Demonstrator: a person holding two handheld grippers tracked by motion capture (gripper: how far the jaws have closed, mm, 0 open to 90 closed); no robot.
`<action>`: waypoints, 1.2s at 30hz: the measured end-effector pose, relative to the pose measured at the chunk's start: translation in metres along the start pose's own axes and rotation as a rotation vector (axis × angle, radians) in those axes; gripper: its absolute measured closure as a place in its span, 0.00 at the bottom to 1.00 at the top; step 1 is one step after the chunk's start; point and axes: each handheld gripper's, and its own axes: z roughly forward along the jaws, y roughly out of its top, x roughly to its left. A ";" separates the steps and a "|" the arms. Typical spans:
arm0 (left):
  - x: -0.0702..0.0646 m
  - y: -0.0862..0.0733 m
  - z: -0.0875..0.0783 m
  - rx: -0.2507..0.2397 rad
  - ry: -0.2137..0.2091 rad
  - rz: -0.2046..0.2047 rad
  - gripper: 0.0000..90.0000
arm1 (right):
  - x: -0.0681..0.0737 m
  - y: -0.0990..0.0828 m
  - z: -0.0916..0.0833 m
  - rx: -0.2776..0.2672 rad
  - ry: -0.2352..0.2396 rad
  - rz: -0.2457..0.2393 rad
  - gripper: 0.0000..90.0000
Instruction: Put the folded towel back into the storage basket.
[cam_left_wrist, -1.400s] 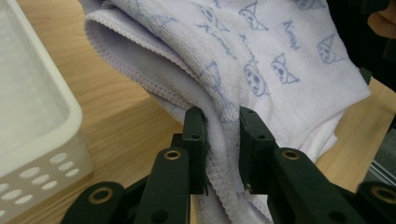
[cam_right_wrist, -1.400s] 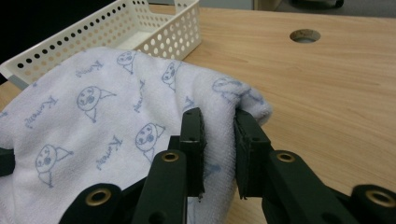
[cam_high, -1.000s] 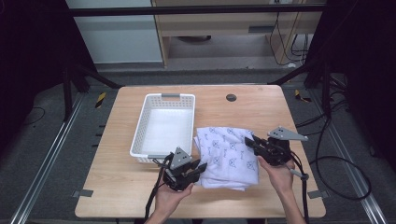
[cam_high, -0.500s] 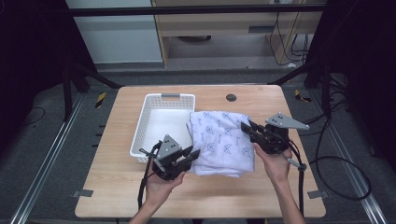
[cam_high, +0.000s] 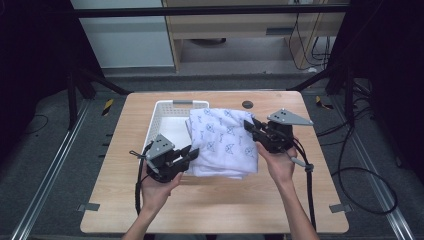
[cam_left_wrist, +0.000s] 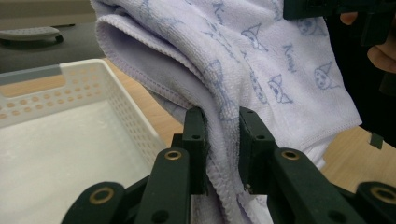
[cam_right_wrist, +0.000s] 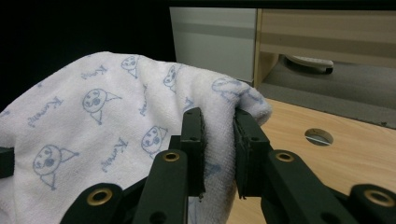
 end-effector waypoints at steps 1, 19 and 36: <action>0.003 0.001 -0.001 -0.003 0.006 -0.003 0.83 | 0.001 0.002 0.002 -0.003 0.001 -0.002 0.85; 0.045 0.006 -0.023 -0.057 0.093 -0.070 0.83 | 0.034 0.036 0.049 -0.031 0.030 -0.037 0.85; 0.089 0.003 -0.040 -0.081 0.195 -0.133 0.83 | 0.064 0.049 0.100 -0.027 0.052 -0.069 0.85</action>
